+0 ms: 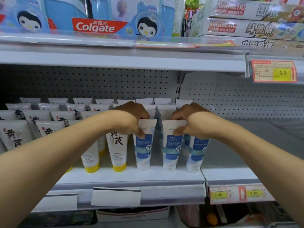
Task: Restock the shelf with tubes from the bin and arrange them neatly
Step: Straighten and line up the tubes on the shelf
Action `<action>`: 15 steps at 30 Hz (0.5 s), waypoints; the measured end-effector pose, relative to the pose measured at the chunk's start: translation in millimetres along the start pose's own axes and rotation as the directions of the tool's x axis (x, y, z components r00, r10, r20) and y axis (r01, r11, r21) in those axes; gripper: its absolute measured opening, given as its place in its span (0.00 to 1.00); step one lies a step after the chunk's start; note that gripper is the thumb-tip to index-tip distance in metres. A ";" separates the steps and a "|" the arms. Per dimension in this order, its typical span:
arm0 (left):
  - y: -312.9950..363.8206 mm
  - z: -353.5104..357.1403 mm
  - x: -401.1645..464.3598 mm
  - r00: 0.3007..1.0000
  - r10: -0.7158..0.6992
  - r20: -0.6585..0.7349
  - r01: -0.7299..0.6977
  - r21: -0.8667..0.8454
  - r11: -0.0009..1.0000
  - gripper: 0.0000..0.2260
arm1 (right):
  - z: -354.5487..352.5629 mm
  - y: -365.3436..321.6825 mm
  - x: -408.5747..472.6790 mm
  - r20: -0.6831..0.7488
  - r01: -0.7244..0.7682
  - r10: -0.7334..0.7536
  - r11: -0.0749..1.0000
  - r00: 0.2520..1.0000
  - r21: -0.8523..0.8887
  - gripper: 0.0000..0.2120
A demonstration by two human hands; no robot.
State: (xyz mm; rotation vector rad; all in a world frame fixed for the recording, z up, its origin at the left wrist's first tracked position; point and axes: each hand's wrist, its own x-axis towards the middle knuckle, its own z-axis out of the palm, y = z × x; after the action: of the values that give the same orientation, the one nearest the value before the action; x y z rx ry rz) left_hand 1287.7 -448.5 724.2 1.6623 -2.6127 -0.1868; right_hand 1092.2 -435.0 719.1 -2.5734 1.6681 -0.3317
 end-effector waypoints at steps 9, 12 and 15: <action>6.1 1.6 -2.4 1.000 0.017 0.022 -0.017 0.003 1.000 0.07 | -2.7 -2.0 -4.1 0.016 0.003 -0.004 1.000 1.000 0.031 0.08; 8.5 6.0 -1.4 0.996 -0.056 0.064 0.054 0.027 0.998 0.10 | -3.0 -1.9 -3.4 0.019 0.006 -0.007 0.999 1.000 0.044 0.08; 7.3 5.7 -1.8 0.999 -0.033 0.016 0.032 0.018 0.999 0.09 | -2.5 -1.6 -2.2 0.024 0.002 -0.003 0.999 1.000 0.049 0.07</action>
State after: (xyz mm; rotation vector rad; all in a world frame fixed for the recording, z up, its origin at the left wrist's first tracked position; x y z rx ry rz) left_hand 1281.4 -443.3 719.5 1.7171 -2.6083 -0.1795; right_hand 1092.3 -432.2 721.5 -2.5343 1.6289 -0.3364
